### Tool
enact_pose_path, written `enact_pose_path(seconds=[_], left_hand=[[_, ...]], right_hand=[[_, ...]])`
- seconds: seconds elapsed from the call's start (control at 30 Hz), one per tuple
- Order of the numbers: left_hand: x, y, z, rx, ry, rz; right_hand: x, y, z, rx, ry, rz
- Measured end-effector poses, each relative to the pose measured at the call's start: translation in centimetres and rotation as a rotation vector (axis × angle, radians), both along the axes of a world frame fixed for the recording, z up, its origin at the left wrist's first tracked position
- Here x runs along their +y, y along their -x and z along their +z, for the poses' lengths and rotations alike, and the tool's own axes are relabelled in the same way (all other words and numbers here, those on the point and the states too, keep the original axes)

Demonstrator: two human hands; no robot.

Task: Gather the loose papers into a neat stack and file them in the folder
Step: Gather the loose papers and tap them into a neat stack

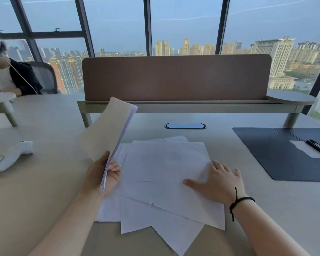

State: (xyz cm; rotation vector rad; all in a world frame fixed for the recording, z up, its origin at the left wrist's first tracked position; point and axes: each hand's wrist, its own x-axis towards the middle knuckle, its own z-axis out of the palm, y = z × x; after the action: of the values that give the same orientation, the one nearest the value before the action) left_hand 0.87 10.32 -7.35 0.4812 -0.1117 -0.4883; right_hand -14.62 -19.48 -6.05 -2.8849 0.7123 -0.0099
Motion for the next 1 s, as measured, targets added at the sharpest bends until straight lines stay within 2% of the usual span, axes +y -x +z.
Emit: enact_pose_path(seconds=[0.07,0.17,0.33,0.4,0.5,0.67,0.87,1.0], left_hand=[[0.3,0.2,0.1,-0.006,0.035,0.040],[0.5,0.4,0.1,0.004,0.039,0.091],[0.2,0.7,0.2,0.004,0.058,0.113],[-0.1,0.7,0.3,0.004,0.057,0.101],[-0.1,0.5,0.3,0.007,0.046,0.101],[0.2,0.0,0.3,0.016,0.054,0.089],[-0.1,-0.3,0.1,0.015,0.079,0.062],[-0.1,-0.2,0.1,0.033,0.086,0.053]], right_hand=[[0.7,0.5,0.4,0.023,0.110,-0.006],[1.4,1.0,1.0,-0.079,0.219,-0.002],[0.7,-1.4,1.2,-0.256,0.129,0.026],[0.4,-4.2,0.8,-0.212,0.038,0.072],[-0.4,-8.2,0.7,-0.042,-0.122,0.057],[-1.2,-10.8,1.5,-0.072,-0.062,0.017],[0.1,-8.3,3.9,0.188,-0.090,0.131],[0.9,-7.4,3.6,0.224,-0.157,0.147]])
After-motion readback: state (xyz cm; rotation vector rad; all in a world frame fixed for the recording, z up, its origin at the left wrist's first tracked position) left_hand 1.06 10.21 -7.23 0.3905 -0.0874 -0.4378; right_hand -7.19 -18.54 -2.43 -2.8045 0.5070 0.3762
